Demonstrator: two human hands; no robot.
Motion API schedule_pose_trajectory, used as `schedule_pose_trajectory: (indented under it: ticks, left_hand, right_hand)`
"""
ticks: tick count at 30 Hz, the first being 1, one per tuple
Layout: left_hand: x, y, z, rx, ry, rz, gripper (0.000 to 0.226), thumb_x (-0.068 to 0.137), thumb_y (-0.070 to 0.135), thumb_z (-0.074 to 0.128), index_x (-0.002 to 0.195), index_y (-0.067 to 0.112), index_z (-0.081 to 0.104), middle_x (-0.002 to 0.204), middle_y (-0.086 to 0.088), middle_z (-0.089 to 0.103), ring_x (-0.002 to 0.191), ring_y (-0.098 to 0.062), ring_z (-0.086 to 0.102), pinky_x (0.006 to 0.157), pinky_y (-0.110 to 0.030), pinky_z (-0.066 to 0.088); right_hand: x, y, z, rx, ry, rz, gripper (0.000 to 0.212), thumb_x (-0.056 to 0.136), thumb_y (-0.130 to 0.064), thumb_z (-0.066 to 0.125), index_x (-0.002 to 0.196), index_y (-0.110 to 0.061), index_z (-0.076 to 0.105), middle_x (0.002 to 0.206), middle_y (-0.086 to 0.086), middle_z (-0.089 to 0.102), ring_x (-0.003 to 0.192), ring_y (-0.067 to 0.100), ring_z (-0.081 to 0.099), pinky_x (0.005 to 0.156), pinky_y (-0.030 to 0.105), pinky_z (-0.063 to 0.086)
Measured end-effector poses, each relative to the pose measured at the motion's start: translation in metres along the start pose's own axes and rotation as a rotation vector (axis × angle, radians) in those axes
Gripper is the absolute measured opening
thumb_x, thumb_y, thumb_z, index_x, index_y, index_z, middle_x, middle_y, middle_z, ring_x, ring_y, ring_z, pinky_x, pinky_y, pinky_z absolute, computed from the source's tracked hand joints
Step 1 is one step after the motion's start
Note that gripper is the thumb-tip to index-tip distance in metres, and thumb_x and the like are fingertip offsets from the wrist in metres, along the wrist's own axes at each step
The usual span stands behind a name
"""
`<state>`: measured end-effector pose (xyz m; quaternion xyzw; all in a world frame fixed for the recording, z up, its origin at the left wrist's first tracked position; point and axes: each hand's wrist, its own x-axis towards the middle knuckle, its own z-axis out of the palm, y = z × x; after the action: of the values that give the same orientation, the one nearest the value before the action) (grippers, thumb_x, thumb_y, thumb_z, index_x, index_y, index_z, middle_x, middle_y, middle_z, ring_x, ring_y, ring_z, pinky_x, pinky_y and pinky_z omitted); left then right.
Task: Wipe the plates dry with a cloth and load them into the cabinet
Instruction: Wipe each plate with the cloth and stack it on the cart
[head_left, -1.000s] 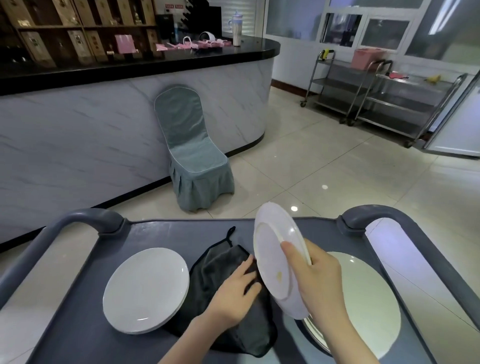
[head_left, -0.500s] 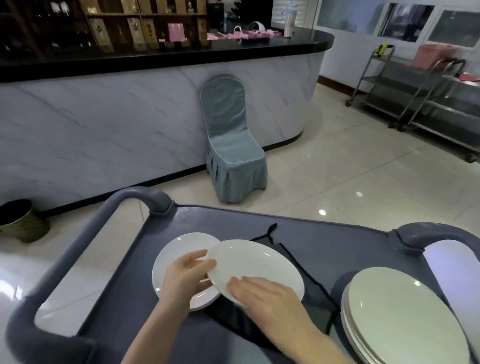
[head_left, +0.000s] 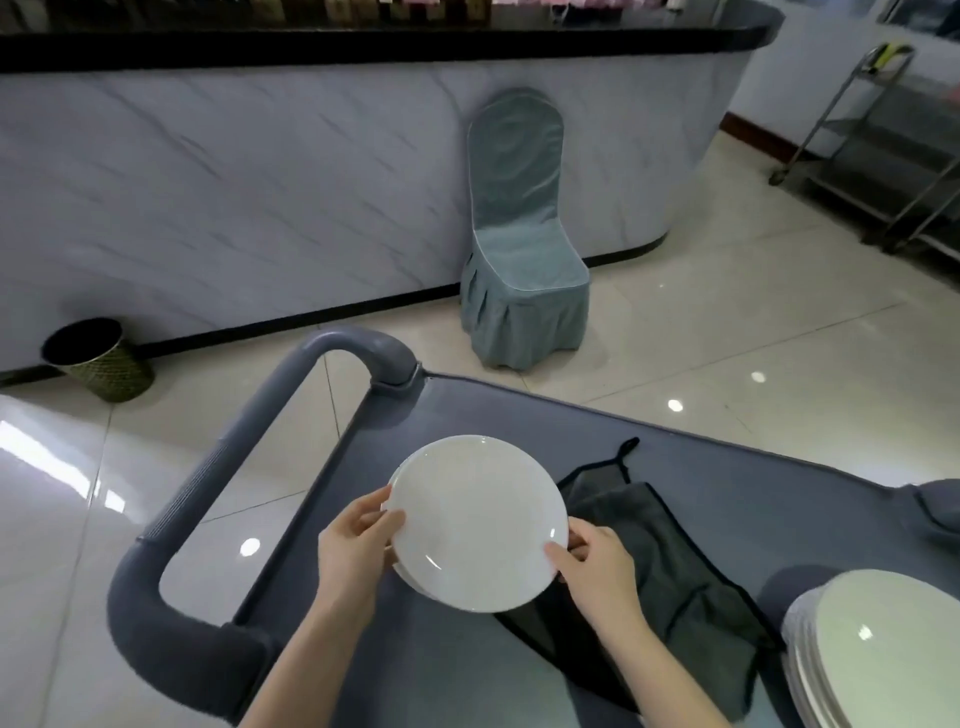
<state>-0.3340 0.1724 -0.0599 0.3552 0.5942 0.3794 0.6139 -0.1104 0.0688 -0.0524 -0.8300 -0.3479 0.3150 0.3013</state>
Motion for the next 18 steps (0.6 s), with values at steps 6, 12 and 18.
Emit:
schedule_pose_trajectory:
  ticks: [6,12,18]
  left_hand:
    - [0.029,0.000,-0.014,0.200,-0.035,0.095,0.028,0.082,0.006,0.071,0.090,0.033,0.076,0.089,0.011,0.077,0.083,-0.007,0.072,0.075,-0.027,0.057]
    - [0.039,-0.009,-0.016,0.381,-0.021,0.151,0.036,0.081,0.002,0.067,0.097,0.033,0.076,0.099,0.008,0.073,0.084,-0.004,0.070,0.087,-0.031,0.055]
    - [0.040,-0.020,-0.014,0.487,0.020,0.217,0.035,0.085,0.004,0.067,0.113,0.024,0.073,0.106,0.007,0.065,0.085,-0.002,0.065,0.074,-0.006,0.044]
  right_hand:
    - [0.014,-0.003,0.032,0.049,0.060,0.048,0.013,0.088,-0.009,0.068,0.098,-0.017,0.073,0.093,0.002,0.054,0.078,0.019,0.059,0.066,0.016,0.041]
    - [0.020,0.001,0.042,0.016,0.105,0.053,0.022,0.088,-0.006,0.066,0.108,-0.013,0.072,0.093,0.007,0.053,0.079,0.022,0.058,0.071,0.025,0.041]
    - [0.024,0.007,0.043,0.032,0.090,0.034,0.032,0.090,-0.009,0.066,0.119,-0.022,0.070,0.092,0.004,0.052,0.079,0.017,0.057,0.073,0.021,0.041]
